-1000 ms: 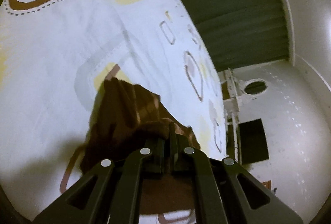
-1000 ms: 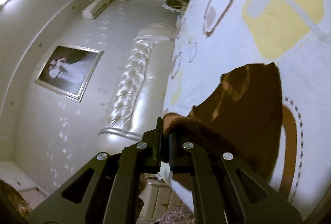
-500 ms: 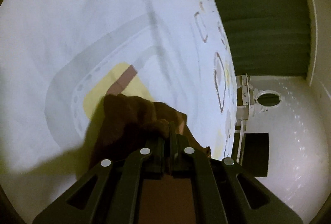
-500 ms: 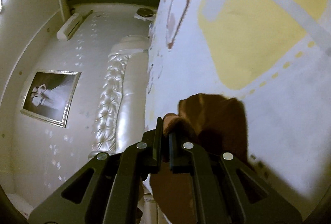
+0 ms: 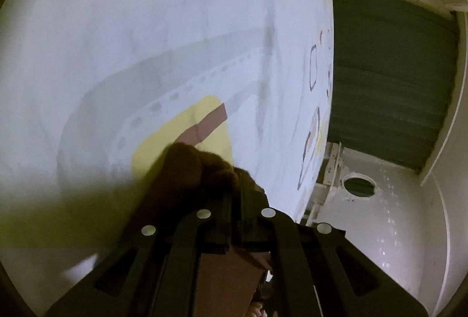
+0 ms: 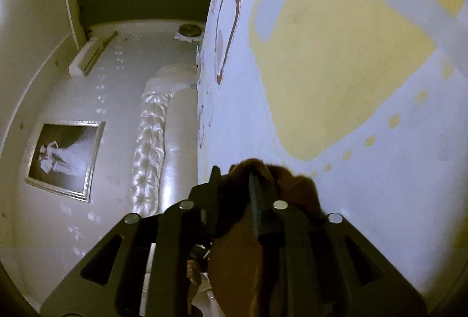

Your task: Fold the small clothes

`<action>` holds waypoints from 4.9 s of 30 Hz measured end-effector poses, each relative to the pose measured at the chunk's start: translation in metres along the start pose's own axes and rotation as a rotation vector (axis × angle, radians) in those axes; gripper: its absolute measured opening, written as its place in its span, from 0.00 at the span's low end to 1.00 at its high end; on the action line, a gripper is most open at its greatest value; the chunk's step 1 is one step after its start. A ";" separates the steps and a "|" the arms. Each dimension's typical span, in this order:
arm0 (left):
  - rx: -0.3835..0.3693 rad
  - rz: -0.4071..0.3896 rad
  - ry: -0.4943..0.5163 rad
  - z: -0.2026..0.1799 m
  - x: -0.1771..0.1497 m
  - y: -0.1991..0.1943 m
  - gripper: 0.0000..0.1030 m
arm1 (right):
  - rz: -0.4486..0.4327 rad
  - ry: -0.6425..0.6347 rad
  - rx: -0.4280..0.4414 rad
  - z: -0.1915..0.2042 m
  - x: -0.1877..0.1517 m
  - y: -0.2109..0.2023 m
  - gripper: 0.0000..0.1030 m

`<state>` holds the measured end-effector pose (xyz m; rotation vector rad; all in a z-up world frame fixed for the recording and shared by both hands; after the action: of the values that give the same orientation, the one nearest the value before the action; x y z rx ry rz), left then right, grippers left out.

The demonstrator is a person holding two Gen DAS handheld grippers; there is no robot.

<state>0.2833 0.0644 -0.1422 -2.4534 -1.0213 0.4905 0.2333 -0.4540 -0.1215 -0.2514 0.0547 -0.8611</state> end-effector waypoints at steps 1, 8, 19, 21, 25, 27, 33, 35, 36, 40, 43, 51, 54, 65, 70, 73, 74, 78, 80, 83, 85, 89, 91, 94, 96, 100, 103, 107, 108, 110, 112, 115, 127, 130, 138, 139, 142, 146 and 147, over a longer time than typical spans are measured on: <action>-0.004 -0.004 0.001 -0.002 0.000 0.000 0.04 | -0.004 -0.003 0.002 0.000 0.002 0.000 0.23; -0.028 -0.027 -0.156 0.006 0.002 -0.003 0.12 | -0.011 -0.023 -0.011 0.000 0.009 -0.002 0.23; -0.006 -0.105 -0.221 0.020 0.024 -0.030 0.31 | -0.009 -0.072 -0.035 0.006 0.005 -0.008 0.26; 0.010 -0.086 -0.140 0.018 0.021 -0.036 0.31 | -0.017 -0.102 -0.038 0.013 0.000 -0.018 0.32; 0.041 -0.031 0.105 0.019 0.000 -0.063 0.33 | 0.010 -0.168 -0.055 0.025 -0.022 -0.043 0.35; 0.050 0.012 0.201 0.025 -0.020 -0.074 0.36 | 0.033 -0.209 -0.080 0.029 -0.037 -0.059 0.37; 0.082 0.120 0.352 0.069 -0.087 -0.106 0.48 | 0.112 -0.258 -0.162 0.023 -0.094 -0.110 0.45; 0.073 0.150 0.358 0.080 -0.104 -0.109 0.54 | 0.135 -0.248 -0.166 0.018 -0.111 -0.122 0.51; 0.062 0.166 0.359 0.083 -0.110 -0.109 0.54 | 0.149 -0.247 -0.175 0.014 -0.122 -0.126 0.51; 0.018 0.163 0.344 0.083 -0.118 -0.110 0.60 | 0.207 -0.248 -0.189 0.001 -0.153 -0.126 0.52; -0.016 0.147 0.299 0.080 -0.118 -0.110 0.64 | 0.204 -0.259 -0.174 0.003 -0.161 -0.118 0.52; 0.094 0.148 0.293 0.085 -0.126 -0.086 0.15 | 0.236 -0.268 -0.249 -0.010 -0.169 -0.097 0.08; 0.113 0.118 0.310 0.090 -0.122 -0.088 0.10 | 0.224 -0.282 -0.293 -0.016 -0.169 -0.103 0.05; 0.127 0.081 0.394 0.078 -0.126 -0.102 0.21 | 0.176 -0.375 -0.364 0.012 -0.167 -0.136 0.33; 0.108 0.040 0.454 0.069 -0.126 -0.109 0.35 | 0.182 -0.481 -0.372 0.062 -0.181 -0.117 0.47; 0.084 0.060 0.436 0.074 -0.126 -0.101 0.40 | 0.263 -0.532 -0.344 0.093 -0.203 -0.074 0.49; 0.070 0.066 0.424 0.076 -0.126 -0.101 0.40 | 0.289 -0.553 -0.346 0.102 -0.209 -0.058 0.50; 0.018 0.070 0.389 0.076 -0.122 -0.099 0.45 | 0.416 -0.657 -0.368 0.138 -0.244 0.033 0.51; -0.016 0.078 0.365 0.072 -0.120 -0.097 0.48 | 0.453 -0.701 -0.399 0.150 -0.259 0.076 0.52; -0.054 0.080 0.362 0.062 -0.117 -0.093 0.52 | 0.510 -0.713 -0.428 0.161 -0.279 0.135 0.52; -0.067 0.085 0.372 0.057 -0.115 -0.089 0.55 | 0.567 -0.726 -0.445 0.166 -0.295 0.168 0.52; -0.104 0.103 0.346 0.058 -0.110 -0.087 0.58 | 0.616 -0.786 -0.525 0.169 -0.315 0.222 0.58; -0.127 0.120 0.346 0.062 -0.108 -0.090 0.58 | 0.629 -0.813 -0.573 0.168 -0.323 0.242 0.58; -0.168 0.134 0.342 0.066 -0.104 -0.097 0.59 | 0.643 -0.835 -0.583 0.170 -0.334 0.256 0.58; -0.191 0.149 0.334 0.065 -0.101 -0.099 0.61 | 0.643 -0.829 -0.566 0.172 -0.337 0.255 0.58; -0.213 0.193 0.373 0.055 -0.104 -0.090 0.67 | 0.632 -0.816 -0.564 0.173 -0.336 0.253 0.58; -0.213 0.222 0.398 0.054 -0.109 -0.089 0.69 | 0.626 -0.816 -0.581 0.171 -0.332 0.248 0.58; -0.218 0.243 0.368 0.057 -0.107 -0.085 0.69 | 0.625 -0.836 -0.609 0.169 -0.327 0.245 0.58; -0.214 0.239 0.362 0.056 -0.107 -0.085 0.69 | 0.620 -0.845 -0.625 0.168 -0.325 0.247 0.58; -0.162 0.224 0.365 0.058 -0.108 -0.082 0.57 | 0.601 -0.842 -0.650 0.167 -0.323 0.255 0.58; -0.081 0.210 0.372 0.069 -0.113 -0.078 0.29 | 0.608 -0.838 -0.664 0.165 -0.327 0.263 0.58; -0.034 0.176 0.355 0.084 -0.115 -0.074 0.15 | 0.621 -0.888 -0.739 0.159 -0.337 0.281 0.58; -0.070 0.120 0.268 0.064 -0.117 -0.073 0.46 | 0.619 -1.059 -1.090 0.111 -0.351 0.329 0.63; -0.038 0.118 0.335 0.060 -0.123 -0.064 0.15 | 0.609 -1.094 -1.128 0.102 -0.348 0.327 0.39; -0.009 0.112 0.384 0.057 -0.132 -0.061 0.08 | 0.594 -1.014 -0.993 0.112 -0.327 0.309 0.10; 0.007 0.096 0.409 0.051 -0.136 -0.063 0.07 | 0.588 -0.997 -0.964 0.114 -0.324 0.304 0.10; 0.014 0.082 0.443 0.042 -0.148 -0.074 0.07 | 0.573 -0.949 -0.876 0.127 -0.313 0.290 0.10; 0.030 0.062 0.516 0.014 -0.163 -0.083 0.07 | 0.542 -0.884 -0.755 0.152 -0.295 0.263 0.10; 0.035 0.058 0.536 0.006 -0.169 -0.084 0.07 | 0.537 -0.872 -0.730 0.158 -0.291 0.258 0.10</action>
<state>0.1195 -0.0039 -0.0780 -2.3878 -0.7083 -0.1350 0.2592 -0.0417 -0.0458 -1.2193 -0.3719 -0.1108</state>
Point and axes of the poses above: each gripper's, at about its wrist camera, not at the fingertips, and y roughly the way its jaws point, z to its left, x to its top, the point moved 7 cm from there along y, roughly the way its jaws point, and after that the axes turned 4 degrees about -z, right-handed, at the moved point
